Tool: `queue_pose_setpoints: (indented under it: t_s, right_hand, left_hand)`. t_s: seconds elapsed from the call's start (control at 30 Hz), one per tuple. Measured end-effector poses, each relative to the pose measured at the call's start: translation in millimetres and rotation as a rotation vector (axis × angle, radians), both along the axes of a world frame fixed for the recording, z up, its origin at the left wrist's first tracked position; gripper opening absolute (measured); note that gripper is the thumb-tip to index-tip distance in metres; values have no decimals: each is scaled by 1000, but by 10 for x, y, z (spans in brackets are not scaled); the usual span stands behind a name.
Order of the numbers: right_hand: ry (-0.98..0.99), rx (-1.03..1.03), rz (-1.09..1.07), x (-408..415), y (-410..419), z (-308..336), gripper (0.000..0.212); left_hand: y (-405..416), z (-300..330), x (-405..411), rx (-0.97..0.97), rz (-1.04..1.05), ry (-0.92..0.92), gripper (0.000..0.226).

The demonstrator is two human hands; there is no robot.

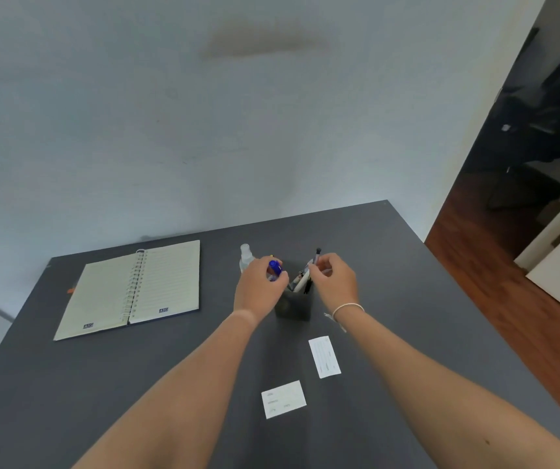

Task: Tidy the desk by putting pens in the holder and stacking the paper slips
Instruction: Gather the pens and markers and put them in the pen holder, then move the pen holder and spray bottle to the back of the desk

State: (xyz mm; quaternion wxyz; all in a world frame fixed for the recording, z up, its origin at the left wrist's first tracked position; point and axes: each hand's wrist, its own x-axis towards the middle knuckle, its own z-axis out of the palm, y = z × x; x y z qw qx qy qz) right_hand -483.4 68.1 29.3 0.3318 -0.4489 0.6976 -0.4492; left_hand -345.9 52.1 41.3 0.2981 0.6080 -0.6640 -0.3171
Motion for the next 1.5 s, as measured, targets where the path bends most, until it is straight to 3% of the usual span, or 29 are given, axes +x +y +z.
queue_pose_setpoints:
  t_s: [0.37,0.5,0.83,1.17,1.5]
  right_hand:
    - [-84,24,3,-76,187,-207,29]
    - [-109,74,10,-93,277,-271,33]
    - [-163,201,129,46,410,-400,52]
    - [-196,242,49,184,316,-467,63]
    - [-189,201,-49,218,186,-484,53]
  left_hand:
    - [51,-113,146,17,167,251,23]
    - [65,-215,217,122,219,264,28]
    - [151,-426,216,406,55,250,47]
    - [-1,-521,250,438,-145,193,64]
    - [-141,-664,139,415,-76,283,49]
